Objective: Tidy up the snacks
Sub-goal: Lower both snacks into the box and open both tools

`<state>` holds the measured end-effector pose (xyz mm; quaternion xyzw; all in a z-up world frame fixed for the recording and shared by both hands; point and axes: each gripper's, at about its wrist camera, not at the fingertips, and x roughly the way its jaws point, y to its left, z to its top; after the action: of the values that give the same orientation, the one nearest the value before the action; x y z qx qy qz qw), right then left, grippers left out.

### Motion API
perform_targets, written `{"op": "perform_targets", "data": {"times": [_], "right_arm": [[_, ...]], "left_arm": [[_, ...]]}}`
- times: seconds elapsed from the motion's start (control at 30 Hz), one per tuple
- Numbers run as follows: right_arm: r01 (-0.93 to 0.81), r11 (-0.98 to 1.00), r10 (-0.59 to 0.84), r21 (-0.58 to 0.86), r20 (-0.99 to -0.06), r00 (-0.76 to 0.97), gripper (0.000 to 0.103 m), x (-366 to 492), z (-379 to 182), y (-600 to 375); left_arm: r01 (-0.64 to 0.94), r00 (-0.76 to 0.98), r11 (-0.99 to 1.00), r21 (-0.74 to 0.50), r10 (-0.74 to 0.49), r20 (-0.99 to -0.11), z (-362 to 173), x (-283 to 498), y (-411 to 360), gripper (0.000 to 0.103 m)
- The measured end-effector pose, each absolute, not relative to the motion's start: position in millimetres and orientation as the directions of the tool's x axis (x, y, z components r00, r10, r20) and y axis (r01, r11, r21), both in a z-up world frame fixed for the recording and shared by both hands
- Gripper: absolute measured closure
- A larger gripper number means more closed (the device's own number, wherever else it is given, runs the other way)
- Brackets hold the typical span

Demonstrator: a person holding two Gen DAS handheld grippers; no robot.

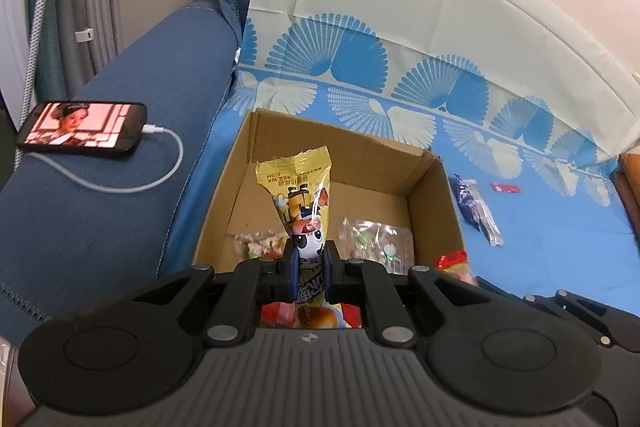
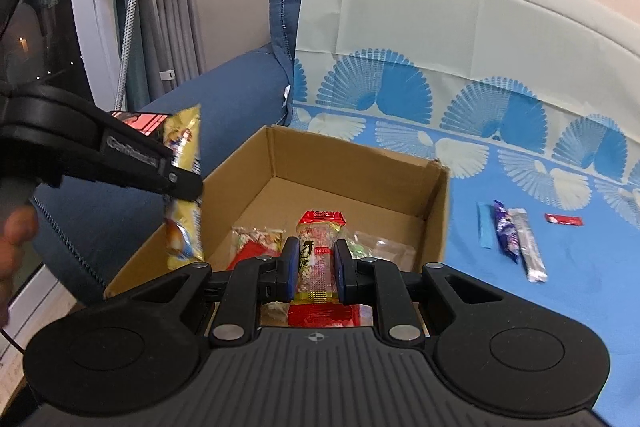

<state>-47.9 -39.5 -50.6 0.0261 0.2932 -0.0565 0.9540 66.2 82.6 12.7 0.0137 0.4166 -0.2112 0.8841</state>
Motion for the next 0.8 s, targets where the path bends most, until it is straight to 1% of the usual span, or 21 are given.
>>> {"op": "perform_targets", "data": {"times": [0.1,0.33,0.5,0.73,0.77,0.8], "right_arm": [[0.116,0.993,-0.085,0.02,-0.564,0.822,0.083,-31.6,-54.8,-41.9],[0.131,0.991,-0.093,0.019,-0.609,0.787,0.083,-3.7,-76.4,-53.2],[0.137,0.991,-0.099,0.011,-0.638,0.764,0.083,7.9,-89.3,-56.4],[0.136,0.991,-0.111,-0.012,-0.65,0.752,0.083,19.9,-98.5,-57.3],[0.134,0.991,-0.11,-0.013,-0.654,0.749,0.082,20.8,-99.0,-57.0],[0.129,0.992,-0.104,-0.012,-0.661,0.744,0.081,21.7,-99.7,-56.9]], "left_arm": [[0.381,0.561,0.913,-0.147,-0.355,-0.748,5.0,81.5,75.3,0.091],[0.363,0.544,0.924,-0.118,-0.313,-0.779,-24.2,112.1,68.6,0.091],[0.363,0.533,0.927,-0.093,-0.288,-0.796,-41.8,123.7,64.8,0.09],[0.35,0.52,0.934,-0.069,-0.255,-0.815,-61.0,133.3,57.7,0.09],[0.345,0.514,0.936,-0.071,-0.251,-0.82,-61.7,134.2,58.4,0.086],[0.336,0.508,0.939,-0.078,-0.25,-0.824,-61.7,135.1,60.3,0.067]]}}
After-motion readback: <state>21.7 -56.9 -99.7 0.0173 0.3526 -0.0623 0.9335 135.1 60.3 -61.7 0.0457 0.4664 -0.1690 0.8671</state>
